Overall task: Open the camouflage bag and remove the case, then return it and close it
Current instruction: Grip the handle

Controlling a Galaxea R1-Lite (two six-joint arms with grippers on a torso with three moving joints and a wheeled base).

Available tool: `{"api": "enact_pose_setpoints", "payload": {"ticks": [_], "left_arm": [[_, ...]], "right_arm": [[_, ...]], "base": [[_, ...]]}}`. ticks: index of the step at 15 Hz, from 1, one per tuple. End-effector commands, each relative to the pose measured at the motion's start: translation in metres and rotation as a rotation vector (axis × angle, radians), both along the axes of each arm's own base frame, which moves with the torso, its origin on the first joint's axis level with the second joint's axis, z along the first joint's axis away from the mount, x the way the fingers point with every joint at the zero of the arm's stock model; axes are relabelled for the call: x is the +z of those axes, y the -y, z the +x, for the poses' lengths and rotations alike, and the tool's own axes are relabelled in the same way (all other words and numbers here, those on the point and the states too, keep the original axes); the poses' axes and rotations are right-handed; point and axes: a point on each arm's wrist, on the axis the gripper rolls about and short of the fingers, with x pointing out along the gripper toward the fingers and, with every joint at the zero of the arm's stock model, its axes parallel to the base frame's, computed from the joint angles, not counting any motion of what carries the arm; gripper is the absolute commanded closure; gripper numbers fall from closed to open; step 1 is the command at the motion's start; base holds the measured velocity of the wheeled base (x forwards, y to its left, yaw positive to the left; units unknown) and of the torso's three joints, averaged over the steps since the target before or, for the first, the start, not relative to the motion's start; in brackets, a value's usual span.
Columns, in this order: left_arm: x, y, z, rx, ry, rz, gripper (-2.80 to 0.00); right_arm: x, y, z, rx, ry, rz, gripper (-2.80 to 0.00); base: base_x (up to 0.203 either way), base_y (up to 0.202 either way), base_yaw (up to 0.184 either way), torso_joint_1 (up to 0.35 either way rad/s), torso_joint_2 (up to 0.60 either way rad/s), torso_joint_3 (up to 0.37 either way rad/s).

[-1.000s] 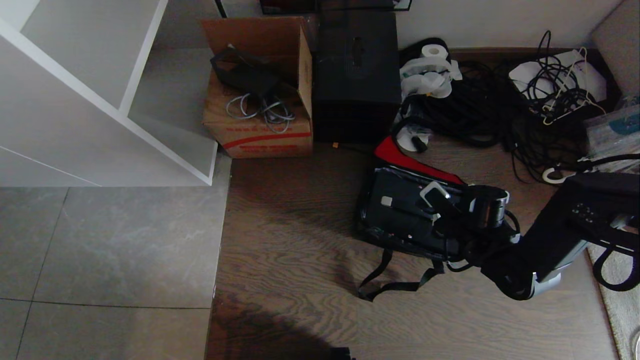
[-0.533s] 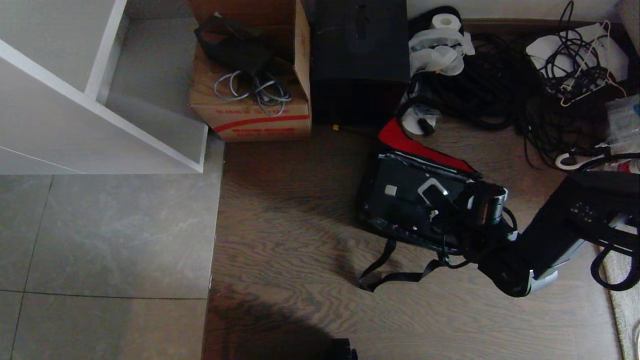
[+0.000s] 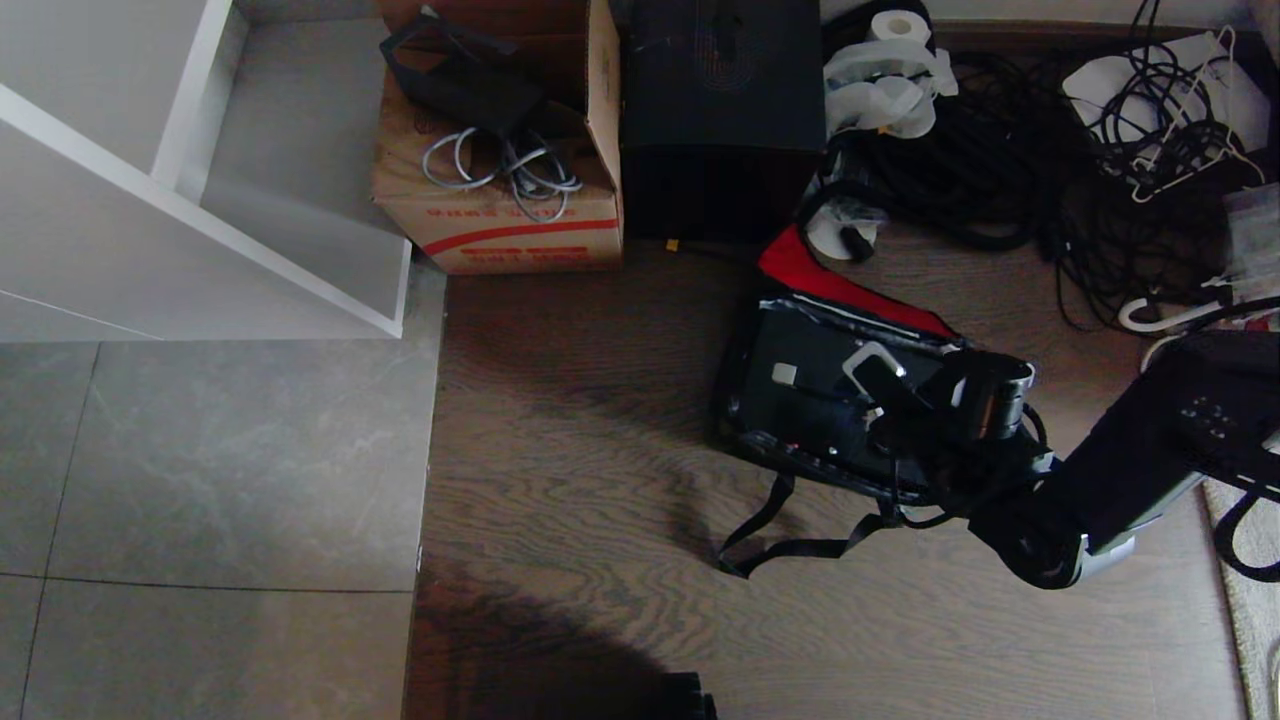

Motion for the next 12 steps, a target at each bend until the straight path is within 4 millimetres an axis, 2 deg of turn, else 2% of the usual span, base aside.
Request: {"api": "enact_pose_setpoints", "payload": {"ticks": [1,6,9,10,12], "left_arm": [[-0.003,0.0,0.001,0.001,-0.01,-0.001,0.0],[-0.003,0.0,0.001,0.001,-0.009,-0.001,0.0],[-0.003,0.0,0.001,0.0,-0.009,-0.001,0.0],[-0.002,0.0,0.001,0.001,-0.008,-0.001,0.0],[-0.003,0.0,0.001,0.0,-0.008,0.0,0.0]], "right_arm": [[0.01,0.001,-0.006,-0.001,0.017,0.0,-2.8],[0.013,0.001,-0.03,0.018,0.006,-0.002,-2.8],[0.005,-0.016,-0.028,0.05,0.055,0.009,-2.8],[0.009,-0.022,-0.03,0.064,0.109,-0.011,-2.8],[0.002,-0.023,-0.04,0.08,0.089,-0.096,-2.8]], "base": [[0.0,0.0,0.0,0.0,0.0,0.0],[0.0,0.0,0.0,0.0,0.0,0.0],[0.0,0.0,0.0,0.0,0.0,0.0],[0.0,0.0,0.0,0.0,0.0,0.0],[0.0,0.0,0.0,0.0,0.0,0.0]]}}
